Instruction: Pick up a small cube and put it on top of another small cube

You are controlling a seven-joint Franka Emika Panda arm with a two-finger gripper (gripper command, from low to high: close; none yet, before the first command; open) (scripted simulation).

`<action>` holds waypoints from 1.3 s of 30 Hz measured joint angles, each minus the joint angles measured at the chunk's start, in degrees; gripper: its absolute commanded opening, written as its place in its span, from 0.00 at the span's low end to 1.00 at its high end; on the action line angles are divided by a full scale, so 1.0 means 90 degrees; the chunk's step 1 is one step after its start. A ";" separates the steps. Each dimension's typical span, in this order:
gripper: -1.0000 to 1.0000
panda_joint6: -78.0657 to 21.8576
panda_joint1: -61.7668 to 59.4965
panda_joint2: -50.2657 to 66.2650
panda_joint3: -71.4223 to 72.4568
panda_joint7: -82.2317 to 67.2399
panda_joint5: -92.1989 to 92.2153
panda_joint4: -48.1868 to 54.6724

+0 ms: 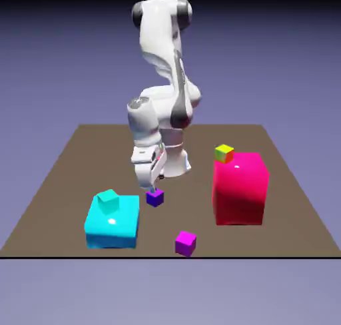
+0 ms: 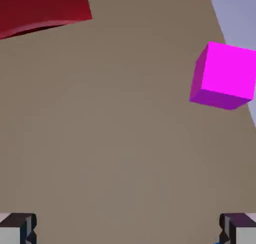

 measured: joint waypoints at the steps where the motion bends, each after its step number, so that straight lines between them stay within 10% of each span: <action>1: 0.50 -0.0076 0.0049 0.0066 -0.0080 -0.0277 0.0035 0.0010; 38: 0.50 -0.1591 0.0939 0.3204 -0.1232 -0.9524 0.2723 0.0228; 39: 0.00 -0.1498 0.0869 0.3365 -0.1075 -0.9676 0.2942 0.0217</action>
